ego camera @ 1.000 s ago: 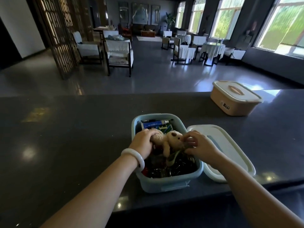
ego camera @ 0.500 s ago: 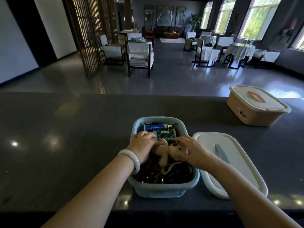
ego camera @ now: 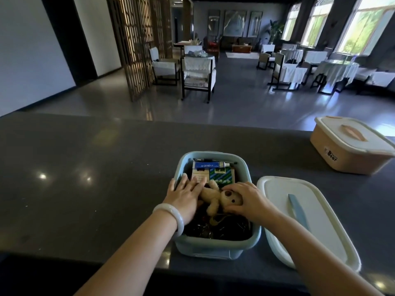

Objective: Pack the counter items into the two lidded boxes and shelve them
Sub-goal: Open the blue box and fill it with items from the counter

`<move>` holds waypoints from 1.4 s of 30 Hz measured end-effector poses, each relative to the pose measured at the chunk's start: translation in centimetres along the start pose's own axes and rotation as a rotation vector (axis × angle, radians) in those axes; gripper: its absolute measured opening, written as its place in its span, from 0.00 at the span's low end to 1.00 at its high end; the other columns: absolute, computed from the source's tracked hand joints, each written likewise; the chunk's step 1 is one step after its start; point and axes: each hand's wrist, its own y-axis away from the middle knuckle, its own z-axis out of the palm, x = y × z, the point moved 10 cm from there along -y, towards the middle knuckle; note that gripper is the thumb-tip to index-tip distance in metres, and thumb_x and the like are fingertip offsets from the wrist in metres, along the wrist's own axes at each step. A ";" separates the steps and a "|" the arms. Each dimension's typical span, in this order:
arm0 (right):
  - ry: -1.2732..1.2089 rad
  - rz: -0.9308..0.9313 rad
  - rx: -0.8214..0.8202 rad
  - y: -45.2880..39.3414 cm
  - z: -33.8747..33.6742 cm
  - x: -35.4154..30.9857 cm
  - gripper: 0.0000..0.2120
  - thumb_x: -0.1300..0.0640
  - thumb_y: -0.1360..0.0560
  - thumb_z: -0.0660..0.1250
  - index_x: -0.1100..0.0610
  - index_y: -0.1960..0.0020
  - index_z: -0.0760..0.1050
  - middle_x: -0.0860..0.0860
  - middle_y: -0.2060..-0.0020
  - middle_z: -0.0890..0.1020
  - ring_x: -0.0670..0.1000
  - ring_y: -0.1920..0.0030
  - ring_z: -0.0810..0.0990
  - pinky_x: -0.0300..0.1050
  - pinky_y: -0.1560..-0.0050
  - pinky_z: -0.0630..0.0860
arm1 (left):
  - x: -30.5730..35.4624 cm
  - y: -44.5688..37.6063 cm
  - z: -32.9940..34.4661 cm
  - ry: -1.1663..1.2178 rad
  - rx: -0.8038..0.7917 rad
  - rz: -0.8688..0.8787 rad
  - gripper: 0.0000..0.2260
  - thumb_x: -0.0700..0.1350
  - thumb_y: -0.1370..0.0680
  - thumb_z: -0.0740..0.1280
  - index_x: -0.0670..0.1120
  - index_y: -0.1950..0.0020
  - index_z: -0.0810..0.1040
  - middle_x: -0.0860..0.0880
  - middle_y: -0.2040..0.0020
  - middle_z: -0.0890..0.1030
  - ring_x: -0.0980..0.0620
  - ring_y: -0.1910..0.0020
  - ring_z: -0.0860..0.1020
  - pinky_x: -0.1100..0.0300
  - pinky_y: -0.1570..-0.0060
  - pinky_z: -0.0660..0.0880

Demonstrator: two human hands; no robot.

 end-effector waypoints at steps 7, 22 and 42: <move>-0.013 0.032 -0.038 -0.7 -0.5 0.3 0.33 0.26 0.41 0.63 0.39 0.39 0.73 0.39 0.45 0.76 0.46 0.41 0.67 0.47 0.36 0.63 | -0.7 -0.4 -0.6 0.094 -0.057 0.079 0.24 0.57 0.17 0.50 0.63 0.23 0.44 0.58 0.21 0.45 0.49 0.22 0.38 0.39 0.28 0.36; 0.127 0.017 0.075 -0.7 -0.5 -0.7 0.16 0.46 0.27 0.66 0.44 0.40 0.73 0.39 0.48 0.74 0.46 0.43 0.69 0.41 0.40 0.59 | 1.1 -0.5 -2.9 0.019 0.142 0.114 0.25 0.37 0.19 0.56 0.56 0.25 0.62 0.53 0.22 0.58 0.49 0.22 0.48 0.44 0.26 0.38; 0.338 -0.018 -0.027 -0.4 1.7 -1.3 0.34 0.29 0.29 0.53 0.36 0.25 0.53 0.43 0.28 0.65 0.48 0.27 0.60 0.53 0.24 0.43 | 1.1 0.6 0.6 -0.145 0.015 -0.025 0.31 0.67 0.22 0.37 0.56 0.23 0.32 0.50 0.20 0.45 0.44 0.23 0.36 0.36 0.29 0.34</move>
